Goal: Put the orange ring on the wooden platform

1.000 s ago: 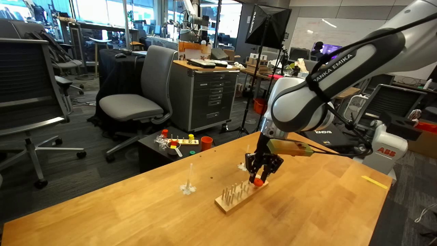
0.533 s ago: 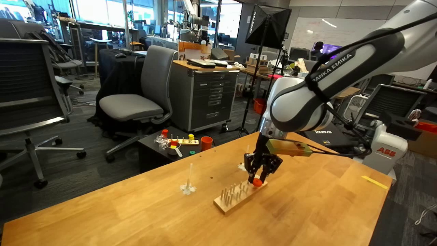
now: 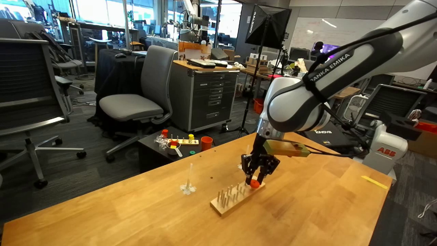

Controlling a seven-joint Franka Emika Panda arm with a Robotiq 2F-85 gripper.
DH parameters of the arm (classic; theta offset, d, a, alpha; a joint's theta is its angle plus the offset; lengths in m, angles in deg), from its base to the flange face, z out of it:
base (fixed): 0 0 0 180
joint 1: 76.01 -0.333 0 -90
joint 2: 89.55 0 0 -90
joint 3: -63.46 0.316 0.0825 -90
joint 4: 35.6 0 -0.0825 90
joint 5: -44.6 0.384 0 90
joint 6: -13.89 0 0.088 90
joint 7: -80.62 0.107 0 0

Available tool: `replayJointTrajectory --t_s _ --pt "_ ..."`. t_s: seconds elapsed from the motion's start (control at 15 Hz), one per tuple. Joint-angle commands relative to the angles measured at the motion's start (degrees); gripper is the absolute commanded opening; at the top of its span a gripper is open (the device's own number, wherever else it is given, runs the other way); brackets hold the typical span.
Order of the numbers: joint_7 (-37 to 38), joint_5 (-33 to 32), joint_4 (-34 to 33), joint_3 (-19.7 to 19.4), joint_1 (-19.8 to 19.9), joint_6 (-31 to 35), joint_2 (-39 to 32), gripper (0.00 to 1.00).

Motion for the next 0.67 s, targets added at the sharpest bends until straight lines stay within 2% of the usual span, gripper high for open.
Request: replayJointTrajectory --t_s 0.0,0.6 --pt "0.36 1.11 -1.56 0.13 -0.65 -1.63 -0.34 0.18" --pt "0.52 0.83 -1.6 0.02 -1.5 -1.63 0.04 0.18"
